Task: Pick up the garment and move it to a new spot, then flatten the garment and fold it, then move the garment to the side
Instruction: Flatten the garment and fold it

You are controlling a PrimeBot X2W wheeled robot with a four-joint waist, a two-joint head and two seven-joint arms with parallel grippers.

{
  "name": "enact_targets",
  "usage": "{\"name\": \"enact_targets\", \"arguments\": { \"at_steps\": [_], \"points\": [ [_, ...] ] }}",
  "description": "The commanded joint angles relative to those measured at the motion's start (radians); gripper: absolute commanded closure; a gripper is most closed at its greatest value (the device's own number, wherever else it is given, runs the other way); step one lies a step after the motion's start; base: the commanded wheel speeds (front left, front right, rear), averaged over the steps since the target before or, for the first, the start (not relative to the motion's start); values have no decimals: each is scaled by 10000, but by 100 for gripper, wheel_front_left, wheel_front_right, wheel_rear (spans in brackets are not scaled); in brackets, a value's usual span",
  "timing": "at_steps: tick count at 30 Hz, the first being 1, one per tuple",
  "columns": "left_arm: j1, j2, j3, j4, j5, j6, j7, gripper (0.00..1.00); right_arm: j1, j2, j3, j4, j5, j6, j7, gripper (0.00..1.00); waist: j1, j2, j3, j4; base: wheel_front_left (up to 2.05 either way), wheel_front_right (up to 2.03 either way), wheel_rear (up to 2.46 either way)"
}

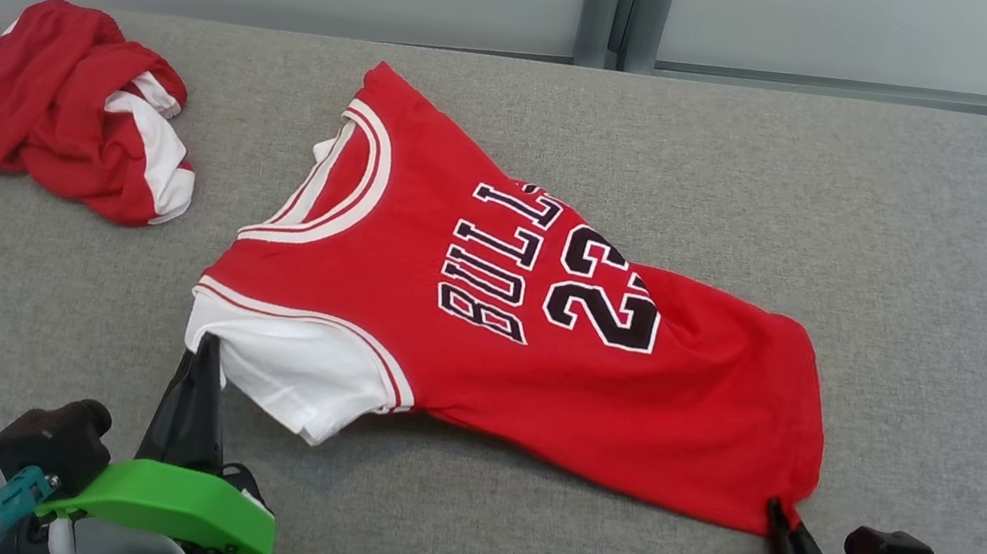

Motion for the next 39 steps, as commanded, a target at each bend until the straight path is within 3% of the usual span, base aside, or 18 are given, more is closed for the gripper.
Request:
{"name": "enact_targets", "arguments": {
  "at_steps": [1,7,13,18,23,27,39],
  "points": [
    [105,-36,48,-7,-103,-51,-33,100,-127,-52,-109,-91,100,-3,-155,100,0,102,-6,-25,0,0,0],
    [-148,-107,230,-200,-249,-286,-131,100,-421,-48,-488,-1072,511,-3,-494,100,0,102,-94,-193,0,0,0],
    [-606,-248,600,-665,-498,-691,-207,100,-674,-48,-690,-2812,1417,-3,-548,100,0,102,-309,-390,0,0,0],
    [-1012,-273,823,-1195,-619,-1003,-232,100,-782,-49,-822,-4189,2007,-3,-169,100,0,102,-473,-511,0,0,0],
    [-1645,-191,1107,-2312,-879,-1292,-136,100,-851,-49,-1100,-6406,2759,-1,716,100,0,102,-753,-649,0,0,0],
    [-2020,30,1210,-3073,-851,-1304,87,100,-940,-46,-1279,-7473,3002,-1,1181,100,0,102,-863,-704,0,0,0],
    [-4184,913,1385,-6580,-202,-618,1669,100,-1571,-42,-1848,-11139,4107,1,2958,100,0,102,-722,-779,0,0,0]
  ]
}}
